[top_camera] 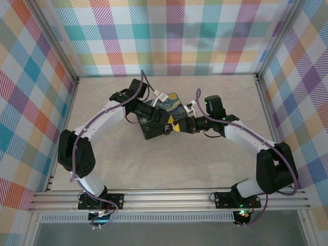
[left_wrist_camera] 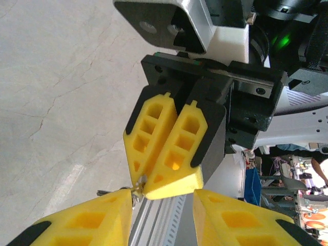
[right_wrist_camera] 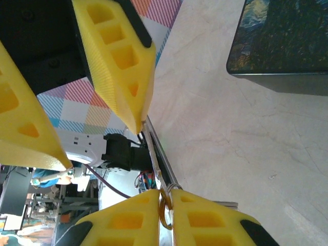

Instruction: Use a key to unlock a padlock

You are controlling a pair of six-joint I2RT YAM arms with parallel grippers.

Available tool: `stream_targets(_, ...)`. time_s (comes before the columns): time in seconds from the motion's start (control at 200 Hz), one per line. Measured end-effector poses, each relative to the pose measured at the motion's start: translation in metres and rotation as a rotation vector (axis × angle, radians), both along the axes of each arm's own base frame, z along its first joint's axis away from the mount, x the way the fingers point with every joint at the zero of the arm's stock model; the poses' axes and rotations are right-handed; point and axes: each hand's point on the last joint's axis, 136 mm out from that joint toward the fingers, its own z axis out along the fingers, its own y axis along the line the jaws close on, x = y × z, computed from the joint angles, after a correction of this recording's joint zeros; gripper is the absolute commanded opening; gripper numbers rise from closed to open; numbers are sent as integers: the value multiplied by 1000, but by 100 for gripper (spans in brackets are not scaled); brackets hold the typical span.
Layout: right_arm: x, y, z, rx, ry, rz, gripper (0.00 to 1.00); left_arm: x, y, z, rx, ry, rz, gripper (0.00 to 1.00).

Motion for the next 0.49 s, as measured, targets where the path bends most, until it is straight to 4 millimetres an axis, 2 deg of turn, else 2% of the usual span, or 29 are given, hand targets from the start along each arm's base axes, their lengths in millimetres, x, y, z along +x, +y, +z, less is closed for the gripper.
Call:
stream_targets(0.265,-2,5,-1,-4,0,17,15,0,1,-10,21,13,-11,35)
stream_targets(0.495,-4,3,-6,-21,7,20,15,4,12,-15,46,20,7,36)
